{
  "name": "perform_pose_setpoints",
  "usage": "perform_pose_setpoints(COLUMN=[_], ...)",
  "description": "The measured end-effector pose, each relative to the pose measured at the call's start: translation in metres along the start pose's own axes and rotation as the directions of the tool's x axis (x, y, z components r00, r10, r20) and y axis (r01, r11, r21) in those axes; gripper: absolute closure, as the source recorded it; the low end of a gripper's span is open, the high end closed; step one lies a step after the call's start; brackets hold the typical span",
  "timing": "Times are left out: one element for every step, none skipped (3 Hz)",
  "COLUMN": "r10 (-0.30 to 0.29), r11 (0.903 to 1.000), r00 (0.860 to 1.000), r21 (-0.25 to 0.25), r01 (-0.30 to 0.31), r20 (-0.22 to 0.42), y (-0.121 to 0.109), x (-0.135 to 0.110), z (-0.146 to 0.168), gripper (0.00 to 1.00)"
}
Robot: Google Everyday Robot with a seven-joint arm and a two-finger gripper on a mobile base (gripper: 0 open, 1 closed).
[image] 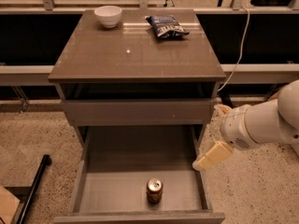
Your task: Pick orange can from middle drawer and place on counter
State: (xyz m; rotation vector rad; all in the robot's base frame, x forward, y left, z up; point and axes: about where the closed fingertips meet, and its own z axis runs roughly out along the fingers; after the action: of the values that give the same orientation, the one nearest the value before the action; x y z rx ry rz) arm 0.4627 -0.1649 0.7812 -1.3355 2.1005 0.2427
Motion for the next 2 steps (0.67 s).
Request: perform_pose_setpoints(r10=[0.030,0.086], r11=[0.9995,0.9956], r00=[0.999,0.987], r21=[-0.013,-0.048], r01=[-0.029,-0.081], r20=[0.037,0.138], y=[0.002,0.013], x=[0.003,0.015], z=[0.017,0.058], gripper=[0.00,0.00])
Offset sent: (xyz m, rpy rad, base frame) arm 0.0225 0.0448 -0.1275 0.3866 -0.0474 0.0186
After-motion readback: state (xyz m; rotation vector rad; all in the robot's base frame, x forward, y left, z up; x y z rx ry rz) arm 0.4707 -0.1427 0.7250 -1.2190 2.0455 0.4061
